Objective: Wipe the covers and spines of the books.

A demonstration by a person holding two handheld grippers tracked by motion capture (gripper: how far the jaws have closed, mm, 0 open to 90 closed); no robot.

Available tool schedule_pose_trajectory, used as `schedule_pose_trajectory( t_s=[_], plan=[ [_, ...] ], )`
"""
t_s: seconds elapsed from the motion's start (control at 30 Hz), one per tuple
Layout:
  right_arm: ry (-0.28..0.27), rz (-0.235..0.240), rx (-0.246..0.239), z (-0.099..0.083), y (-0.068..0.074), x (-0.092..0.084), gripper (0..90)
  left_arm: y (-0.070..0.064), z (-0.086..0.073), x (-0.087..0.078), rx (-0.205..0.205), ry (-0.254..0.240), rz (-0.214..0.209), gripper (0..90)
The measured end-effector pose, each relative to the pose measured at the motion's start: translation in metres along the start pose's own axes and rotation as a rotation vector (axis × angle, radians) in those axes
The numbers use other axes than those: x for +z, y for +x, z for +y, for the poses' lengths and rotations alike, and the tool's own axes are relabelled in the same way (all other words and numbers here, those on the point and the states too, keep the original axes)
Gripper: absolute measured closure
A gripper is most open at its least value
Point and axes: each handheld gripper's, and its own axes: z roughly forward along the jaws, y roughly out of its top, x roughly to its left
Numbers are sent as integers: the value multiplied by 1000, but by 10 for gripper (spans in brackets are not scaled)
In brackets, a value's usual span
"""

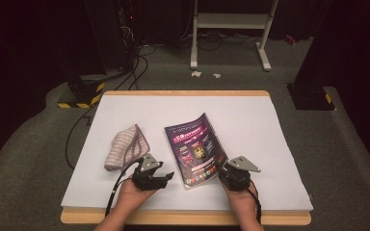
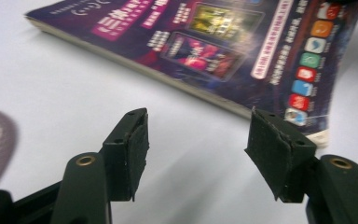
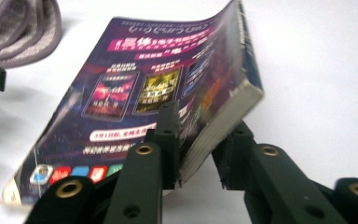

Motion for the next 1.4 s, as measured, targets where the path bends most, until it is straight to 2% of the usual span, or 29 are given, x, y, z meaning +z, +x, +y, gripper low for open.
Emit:
schedule_pose_trajectory(
  t_s=[0.1, 0.2, 0.43, 0.6, 0.73, 0.97, 1.07, 1.13, 1.23, 1.4],
  plan=[
    [-13, -3, 8, 3, -4, -1, 795, 4, -2, 0, 4, 10, 29, 378],
    [-32, -4, 19, 7, -9, -1, 838, 8, -2, -3, -5, 1, 33, 379],
    [-36, 5, 15, 15, -13, 0, 846, 12, -3, -9, -15, -19, 40, 389],
    [-70, 9, -24, 28, -8, -5, 848, 17, -3, -13, -26, -31, 47, 392],
    [-111, 9, -36, 39, -2, -12, 849, 20, -3, -15, -32, -45, 51, 392],
    [-185, 20, -32, 55, 1, -25, 850, 22, -3, -17, -40, -54, 57, 391],
    [-208, 12, -45, 63, 0, -31, 850, 22, -2, -19, -38, -65, 59, 395],
    [-232, 11, -39, 67, -3, -36, 851, 24, -2, -18, -48, -64, 57, 395],
    [-258, -5, -32, 72, -7, -42, 851, 23, -3, -18, -39, -60, 63, 394],
    [-274, -56, -31, 80, -16, -46, 850, 25, -3, -19, -35, -63, 75, 390]
  ],
)
